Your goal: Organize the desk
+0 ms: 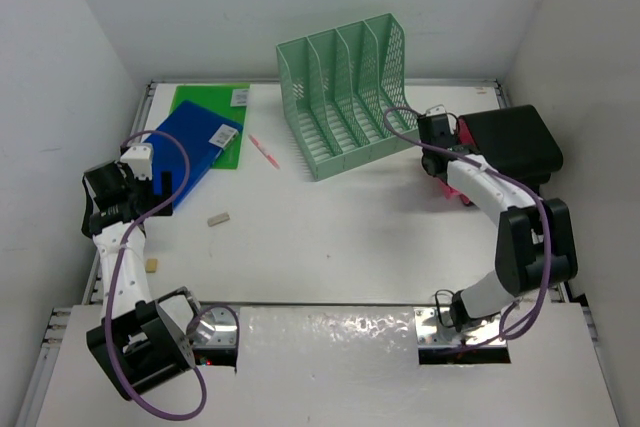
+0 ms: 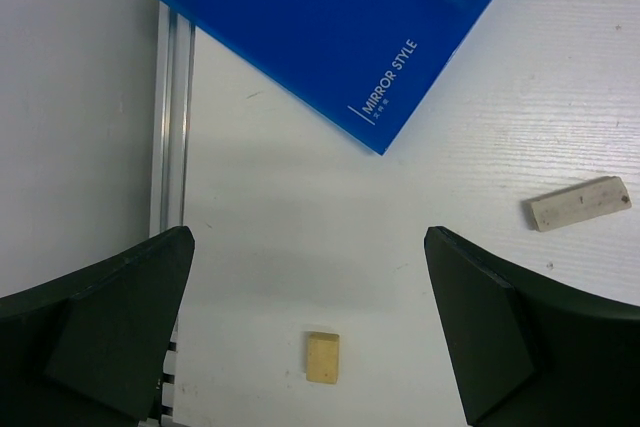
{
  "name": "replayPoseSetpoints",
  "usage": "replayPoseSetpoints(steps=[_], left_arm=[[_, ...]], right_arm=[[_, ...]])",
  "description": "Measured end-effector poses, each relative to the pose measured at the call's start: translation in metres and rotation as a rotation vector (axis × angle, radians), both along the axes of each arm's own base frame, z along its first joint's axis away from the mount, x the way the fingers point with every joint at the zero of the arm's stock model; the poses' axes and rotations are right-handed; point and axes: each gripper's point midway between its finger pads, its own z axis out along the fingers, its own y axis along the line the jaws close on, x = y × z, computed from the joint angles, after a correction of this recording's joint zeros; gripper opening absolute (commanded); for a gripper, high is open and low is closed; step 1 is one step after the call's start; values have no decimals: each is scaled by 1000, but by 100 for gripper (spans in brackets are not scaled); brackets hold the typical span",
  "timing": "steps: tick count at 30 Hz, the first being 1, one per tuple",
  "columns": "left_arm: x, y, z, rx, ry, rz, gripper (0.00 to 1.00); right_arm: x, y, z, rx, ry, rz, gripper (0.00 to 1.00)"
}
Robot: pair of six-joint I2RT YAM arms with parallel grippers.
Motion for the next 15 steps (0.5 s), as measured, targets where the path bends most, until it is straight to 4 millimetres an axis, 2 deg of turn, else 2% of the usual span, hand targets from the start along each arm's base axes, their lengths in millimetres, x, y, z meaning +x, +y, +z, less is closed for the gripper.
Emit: replayPoseSetpoints(steps=[2, 5, 6, 8, 9, 12, 15], left_arm=[[0, 0, 0, 2, 1, -1, 100], [0, 0, 0, 4, 2, -2, 100], [0, 0, 0, 5, 2, -3, 100], [0, 0, 0, 5, 2, -4, 100], [0, 0, 0, 5, 2, -4, 100], [0, 0, 0, 5, 2, -5, 100], [0, 1, 0, 8, 4, -8, 100]], right_arm=[[0, 0, -8, -7, 23, 2, 1], [0, 0, -12, -13, 36, 5, 25], [0, 0, -12, -12, 35, 3, 36], [0, -1, -10, -16, 39, 3, 43], [0, -1, -9, -19, 43, 4, 50], [4, 2, 1, -12, 22, 11, 58], [8, 13, 26, 4, -42, 38, 66]])
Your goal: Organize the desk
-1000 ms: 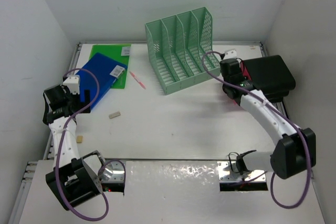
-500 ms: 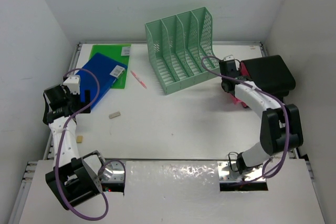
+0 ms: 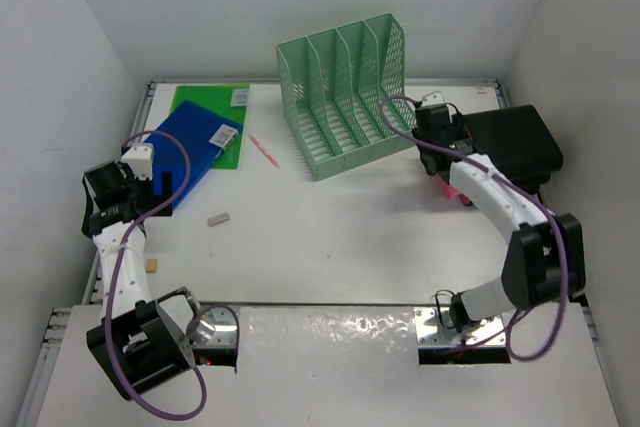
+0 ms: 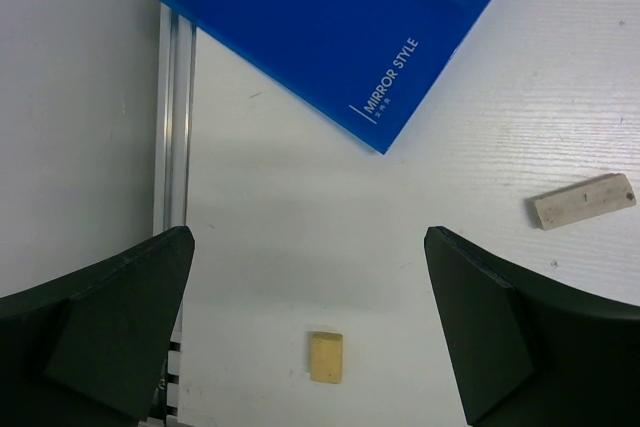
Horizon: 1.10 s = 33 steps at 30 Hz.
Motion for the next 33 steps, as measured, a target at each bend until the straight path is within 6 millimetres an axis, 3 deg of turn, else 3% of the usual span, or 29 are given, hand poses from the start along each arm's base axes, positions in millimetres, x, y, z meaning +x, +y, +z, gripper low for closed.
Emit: replayPoseSetpoints(steps=[2, 4, 7, 10, 14, 17, 19, 22, 25, 27, 29, 33], left_arm=[[0, 0, 0, 3, 1, -1, 100], [0, 1, 0, 7, 3, -1, 100], [-1, 1, -1, 8, 6, 2, 100], [-1, 2, -6, 2, 24, 6, 100], [-2, 5, -14, -2, 57, 19, 99], [-5, 7, -16, 6, 68, 30, 99], [-6, 8, -17, 8, 72, 33, 99], [-7, 7, -17, 12, 70, 30, 100], [-6, 7, -14, 19, 59, 26, 100], [-6, 7, -12, 24, 56, 22, 100], [-6, 7, -11, 30, 53, 18, 100], [-7, 8, -5, 50, 35, 12, 99]], right_arm=[[3, 25, 27, 24, -82, 67, 71], [7, 69, 52, 85, -169, 188, 72], [9, 168, 80, 285, -259, 469, 73], [12, 260, 89, 487, -254, 693, 69], [30, 366, 62, 616, -135, 879, 66], [48, 432, 19, 667, -22, 937, 60], [57, 465, -12, 694, 49, 944, 57], [71, 489, -57, 708, 101, 908, 59], [76, 485, -100, 686, 146, 848, 58], [77, 481, -118, 663, 162, 821, 57], [83, 480, -126, 643, 154, 803, 55], [94, 484, -121, 632, 99, 791, 52]])
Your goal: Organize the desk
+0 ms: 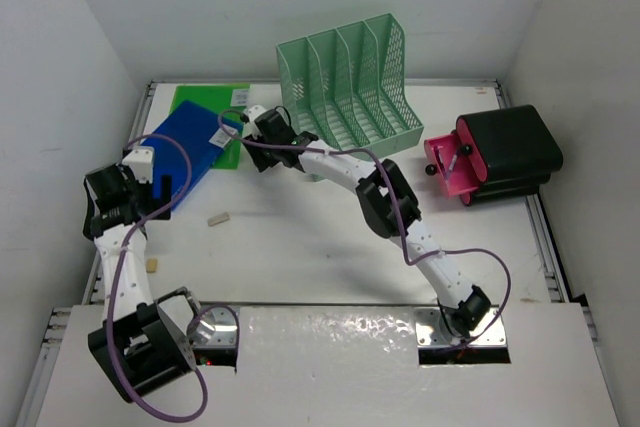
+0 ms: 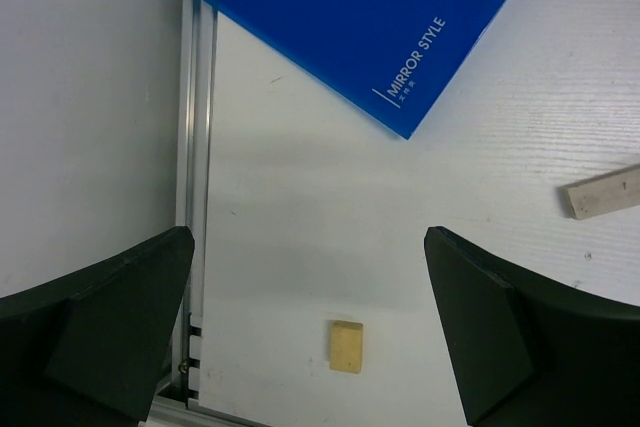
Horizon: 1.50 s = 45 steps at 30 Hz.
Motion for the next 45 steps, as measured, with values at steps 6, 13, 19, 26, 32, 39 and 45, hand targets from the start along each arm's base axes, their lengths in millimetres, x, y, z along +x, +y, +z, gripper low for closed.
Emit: replayPoseSetpoints(steps=[6, 13, 19, 26, 32, 39, 45], left_arm=[[-3, -1, 4, 25, -13, -13, 100], [-2, 2, 4, 37, -15, -9, 100], [-2, 4, 4, 42, -13, -2, 100], [-4, 4, 6, 48, -18, 1, 100], [-6, 3, 13, 66, -47, 3, 99], [-10, 1, 15, 71, -50, 4, 100], [-12, 1, 25, 95, -82, 1, 100]], right_arm=[[7, -4, -1, -1, -20, -59, 49], [19, -5, -21, -11, -7, -152, 27], [16, -7, -22, -8, 7, -170, 0], [-81, -74, -25, -236, 102, -100, 0], [-200, -131, -27, -429, 252, 35, 33], [-195, -124, -30, -464, 284, 63, 8], [-200, -125, -28, -414, 251, 118, 0]])
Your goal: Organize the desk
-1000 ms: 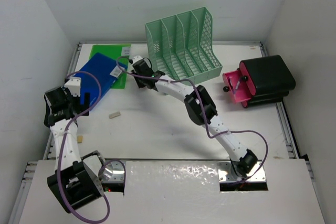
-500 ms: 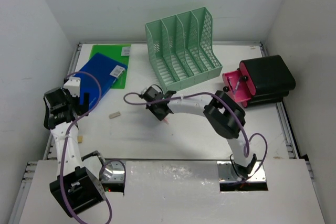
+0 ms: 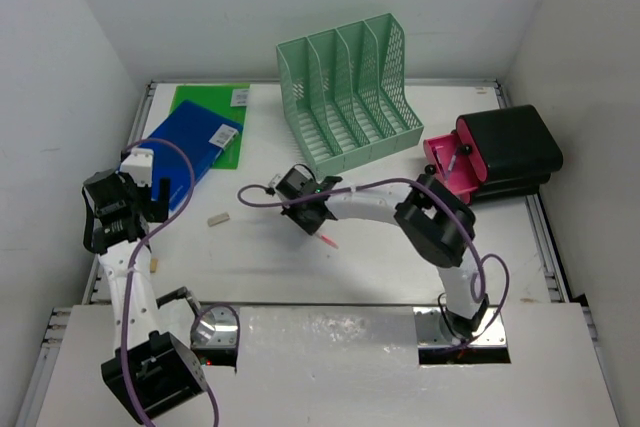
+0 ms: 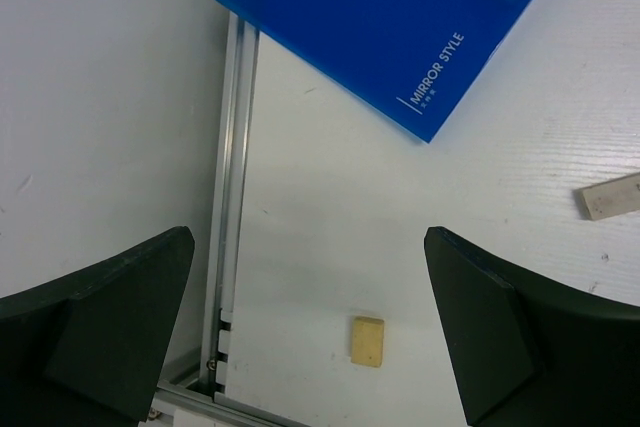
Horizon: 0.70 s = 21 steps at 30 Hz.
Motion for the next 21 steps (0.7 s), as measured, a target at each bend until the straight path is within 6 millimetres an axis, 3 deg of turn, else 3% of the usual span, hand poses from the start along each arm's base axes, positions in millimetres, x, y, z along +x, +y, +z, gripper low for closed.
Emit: replayPoseSetpoints(steps=[2, 4, 6, 7, 9, 11, 12, 14, 16, 18, 21], left_arm=[[0, -1, -2, -6, 6, -2, 100], [-1, -2, -4, -17, 15, -4, 99], [-1, -3, -6, -24, 20, -6, 100], [-2, -4, -6, -26, 21, -5, 99], [-2, -4, -6, -27, 21, -4, 100], [-2, -4, -5, -25, 17, -4, 100], [-2, -4, -4, -24, 12, -4, 99], [-2, -4, -2, -22, 6, -6, 100], [-2, -5, -2, -24, 2, -8, 100], [-2, -6, -3, -28, 2, -12, 100], [-2, -8, -7, -35, 6, -18, 100]], right_arm=[[-9, -6, 1, 28, -7, 34, 0], [-29, -27, 5, 34, 2, 67, 0], [-40, -47, 25, 49, -30, 81, 0], [-38, -53, 47, 81, -82, 75, 0], [-13, -59, 104, 173, -230, 13, 0], [32, -84, 167, 253, -403, -135, 0], [58, -108, 196, 276, -489, -238, 0], [101, -173, 230, 248, -620, -460, 0], [123, -239, 233, 143, -681, -646, 0], [128, -288, 218, 2, -676, -762, 0], [125, -326, 185, -140, -612, -819, 0]])
